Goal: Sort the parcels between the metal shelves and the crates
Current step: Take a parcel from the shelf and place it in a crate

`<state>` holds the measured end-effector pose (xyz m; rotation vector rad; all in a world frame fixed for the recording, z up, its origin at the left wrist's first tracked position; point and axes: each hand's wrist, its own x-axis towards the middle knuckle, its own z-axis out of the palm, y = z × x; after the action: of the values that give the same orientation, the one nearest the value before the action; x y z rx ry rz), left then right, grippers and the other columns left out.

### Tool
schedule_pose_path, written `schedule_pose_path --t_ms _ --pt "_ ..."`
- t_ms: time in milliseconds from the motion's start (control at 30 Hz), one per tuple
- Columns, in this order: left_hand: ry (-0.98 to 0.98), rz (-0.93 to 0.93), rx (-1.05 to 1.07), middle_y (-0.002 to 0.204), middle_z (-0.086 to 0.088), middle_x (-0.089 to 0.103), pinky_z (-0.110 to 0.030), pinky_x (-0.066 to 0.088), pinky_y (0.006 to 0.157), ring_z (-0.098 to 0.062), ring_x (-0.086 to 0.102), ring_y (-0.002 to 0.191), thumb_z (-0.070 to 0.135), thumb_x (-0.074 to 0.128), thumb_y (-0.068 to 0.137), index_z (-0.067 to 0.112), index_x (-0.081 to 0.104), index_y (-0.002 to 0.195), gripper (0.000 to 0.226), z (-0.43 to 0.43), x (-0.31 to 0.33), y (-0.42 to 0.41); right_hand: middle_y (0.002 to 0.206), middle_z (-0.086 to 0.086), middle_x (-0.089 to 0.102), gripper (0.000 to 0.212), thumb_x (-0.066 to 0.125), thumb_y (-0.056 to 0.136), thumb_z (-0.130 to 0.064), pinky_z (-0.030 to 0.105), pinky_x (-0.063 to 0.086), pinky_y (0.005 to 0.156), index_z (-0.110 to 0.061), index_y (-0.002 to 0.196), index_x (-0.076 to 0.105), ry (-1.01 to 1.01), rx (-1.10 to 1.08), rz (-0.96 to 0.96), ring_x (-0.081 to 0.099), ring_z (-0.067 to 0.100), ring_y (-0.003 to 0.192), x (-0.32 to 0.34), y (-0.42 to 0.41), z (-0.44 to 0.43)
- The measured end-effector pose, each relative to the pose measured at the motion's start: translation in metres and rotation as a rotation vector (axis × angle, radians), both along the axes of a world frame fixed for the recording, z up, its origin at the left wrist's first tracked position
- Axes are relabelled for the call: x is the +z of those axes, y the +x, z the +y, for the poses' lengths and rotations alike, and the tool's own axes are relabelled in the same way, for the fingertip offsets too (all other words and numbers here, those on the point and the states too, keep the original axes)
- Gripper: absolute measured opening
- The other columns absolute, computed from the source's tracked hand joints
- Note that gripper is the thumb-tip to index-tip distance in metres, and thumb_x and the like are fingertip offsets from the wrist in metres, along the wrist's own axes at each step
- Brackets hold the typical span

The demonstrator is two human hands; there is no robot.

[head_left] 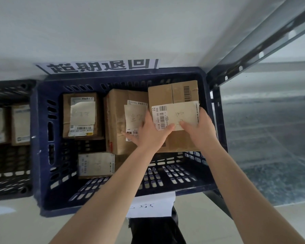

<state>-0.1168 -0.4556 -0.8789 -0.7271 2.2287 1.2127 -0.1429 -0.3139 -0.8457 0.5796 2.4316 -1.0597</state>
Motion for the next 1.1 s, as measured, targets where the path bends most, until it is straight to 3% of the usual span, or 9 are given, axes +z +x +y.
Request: schedule_pose_path --t_ms 133,300,400,467,567,733,833,933,1100 --pt "-0.065 -0.014 -0.059 0.15 0.008 0.044 -0.069 -0.027 0.101 -0.026 0.014 0.149 0.073 0.063 0.074 0.037 0.032 0.148 0.088 -0.012 -0.001 -0.001 0.13 0.003 0.057 0.055 0.069 0.092 -0.026 0.021 0.047 0.071 -0.017 0.139 0.043 -0.056 -0.016 -0.007 0.056 0.016 0.11 -0.005 0.005 -0.003" --pt "-0.027 0.097 -0.07 0.144 0.014 0.047 -0.073 -0.013 0.109 -0.032 0.018 0.144 0.06 0.074 0.073 0.044 0.044 0.136 0.071 -0.033 0.004 -0.004 0.13 0.001 0.057 0.054 0.071 0.09 -0.027 0.041 0.055 0.092 -0.022 0.138 0.047 -0.153 -0.05 -0.002 0.058 0.018 0.114 -0.007 0.008 -0.007" --pt "-0.128 0.096 -0.129 0.159 0.008 0.027 -0.071 -0.011 0.109 -0.032 0.014 0.147 0.059 0.072 0.076 0.036 0.035 0.149 0.085 -0.038 0.006 -0.004 0.128 -0.002 0.059 0.054 0.071 0.09 -0.027 0.046 0.054 0.096 -0.025 0.138 0.047 -0.179 -0.06 -0.011 0.058 0.018 0.115 -0.009 0.009 -0.011" --pt "-0.193 0.092 -0.175 0.159 0.005 0.025 -0.068 -0.01 0.111 -0.03 0.015 0.147 0.061 0.069 0.078 0.032 0.033 0.15 0.087 -0.034 0.007 -0.007 0.13 -0.001 0.058 0.055 0.07 0.091 -0.025 0.044 0.053 0.097 -0.023 0.14 0.045 -0.171 -0.067 -0.011 0.056 0.017 0.118 -0.01 0.008 -0.01" --pt "-0.231 0.108 -0.225 0.151 -0.002 0.039 -0.054 0.021 0.114 -0.028 0.031 0.139 0.062 0.068 0.079 0.023 0.03 0.151 0.091 -0.02 0.003 -0.012 0.134 -0.001 0.055 0.06 0.068 0.093 -0.022 0.033 0.049 0.091 -0.018 0.145 0.039 -0.154 -0.102 -0.017 0.053 0.015 0.118 -0.012 0.007 -0.005" --pt "-0.004 0.126 -0.08 0.126 0.0 0.061 -0.042 0.054 0.092 -0.019 0.059 0.115 0.048 0.077 0.077 0.013 0.044 0.134 0.074 -0.005 -0.012 -0.012 0.135 0.001 0.057 0.059 0.067 0.094 -0.022 0.028 0.044 0.084 -0.016 0.146 0.039 -0.102 -0.081 -0.065 0.054 0.017 0.118 -0.016 0.003 0.0" --pt "-0.066 0.127 -0.085 0.119 0.001 0.065 -0.035 0.057 0.077 -0.018 0.065 0.104 0.042 0.075 0.083 0.013 0.045 0.126 0.06 0.001 -0.014 -0.013 0.136 0.004 0.057 0.059 0.067 0.094 -0.021 0.028 0.046 0.085 -0.014 0.145 0.039 -0.093 -0.079 -0.087 0.056 0.022 0.121 -0.02 -0.007 -0.001" --pt "-0.095 0.089 -0.064 0.124 -0.004 0.063 -0.036 0.055 0.075 -0.023 0.064 0.107 0.039 0.072 0.086 0.008 0.04 0.132 0.063 0.006 -0.014 -0.019 0.138 0.006 0.056 0.058 0.065 0.095 -0.021 0.028 0.046 0.084 -0.012 0.145 0.037 -0.086 -0.056 -0.118 0.055 0.024 0.123 -0.023 -0.012 -0.001" --pt "-0.039 0.007 -0.019 0.15 -0.019 0.034 -0.048 0.045 0.104 -0.034 0.046 0.131 0.026 0.072 0.088 0.001 0.01 0.152 0.092 0.017 -0.017 -0.025 0.142 0.009 0.051 0.062 0.066 0.094 -0.021 0.029 0.042 0.088 -0.01 0.145 0.033 -0.101 -0.013 -0.162 0.051 0.028 0.129 -0.033 -0.014 -0.004"
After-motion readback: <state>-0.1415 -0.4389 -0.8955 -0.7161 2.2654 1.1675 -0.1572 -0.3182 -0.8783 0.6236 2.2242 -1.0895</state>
